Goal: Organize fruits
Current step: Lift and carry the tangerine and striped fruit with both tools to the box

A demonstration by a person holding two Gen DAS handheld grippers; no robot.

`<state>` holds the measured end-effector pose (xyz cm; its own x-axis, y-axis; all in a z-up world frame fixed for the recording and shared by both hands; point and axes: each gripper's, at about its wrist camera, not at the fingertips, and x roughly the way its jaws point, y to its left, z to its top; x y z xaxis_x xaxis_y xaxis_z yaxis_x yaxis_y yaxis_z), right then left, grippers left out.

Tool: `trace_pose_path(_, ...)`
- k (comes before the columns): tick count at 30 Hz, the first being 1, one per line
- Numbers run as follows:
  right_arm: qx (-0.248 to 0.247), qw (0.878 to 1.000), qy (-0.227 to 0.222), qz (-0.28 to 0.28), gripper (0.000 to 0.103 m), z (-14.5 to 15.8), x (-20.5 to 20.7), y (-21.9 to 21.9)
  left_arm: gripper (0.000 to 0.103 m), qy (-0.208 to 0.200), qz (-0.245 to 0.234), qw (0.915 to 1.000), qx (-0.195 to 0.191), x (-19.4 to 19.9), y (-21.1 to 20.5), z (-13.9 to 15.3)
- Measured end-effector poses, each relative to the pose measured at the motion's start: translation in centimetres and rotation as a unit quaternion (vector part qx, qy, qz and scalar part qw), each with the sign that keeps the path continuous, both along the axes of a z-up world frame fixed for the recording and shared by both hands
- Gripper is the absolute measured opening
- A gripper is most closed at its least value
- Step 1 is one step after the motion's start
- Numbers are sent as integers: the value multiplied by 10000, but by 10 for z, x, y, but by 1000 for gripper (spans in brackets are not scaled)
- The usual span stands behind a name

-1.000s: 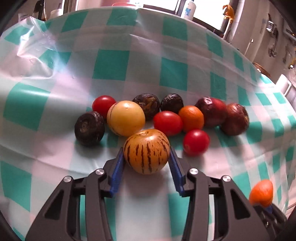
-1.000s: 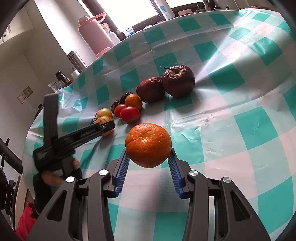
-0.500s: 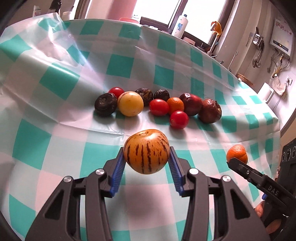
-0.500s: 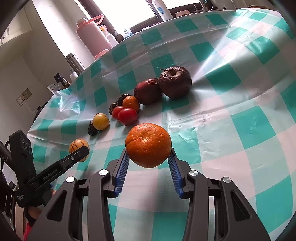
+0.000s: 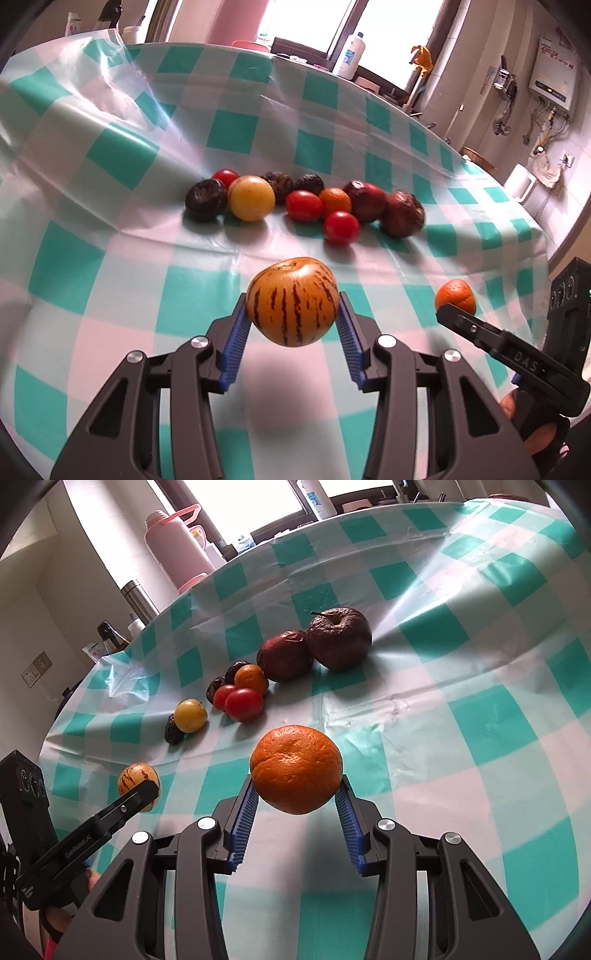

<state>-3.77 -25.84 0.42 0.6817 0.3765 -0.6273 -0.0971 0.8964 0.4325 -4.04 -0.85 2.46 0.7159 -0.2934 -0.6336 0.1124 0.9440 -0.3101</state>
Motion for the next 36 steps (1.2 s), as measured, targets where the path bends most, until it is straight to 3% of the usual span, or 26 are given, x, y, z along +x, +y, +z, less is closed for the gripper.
trace_pose_path(8,-553,9982,-217,48,43,10,-54,1,46,42,-223,9997,-132,-40,-7,0)
trace_pose_path(17,-677,9962,-501,-243,43,20,-117,-43,46,48,-911,9951,387,-80,-64,-1)
trace_pose_path(29,-669,9938,-499,-731,43,1,-183,-107,46,-104,-1858,9765,1092,-121,-145,1)
trace_pose_path(36,-602,9887,-737,-1162,43,-2,-221,-146,46,-199,-2249,9640,1402,-138,-182,3)
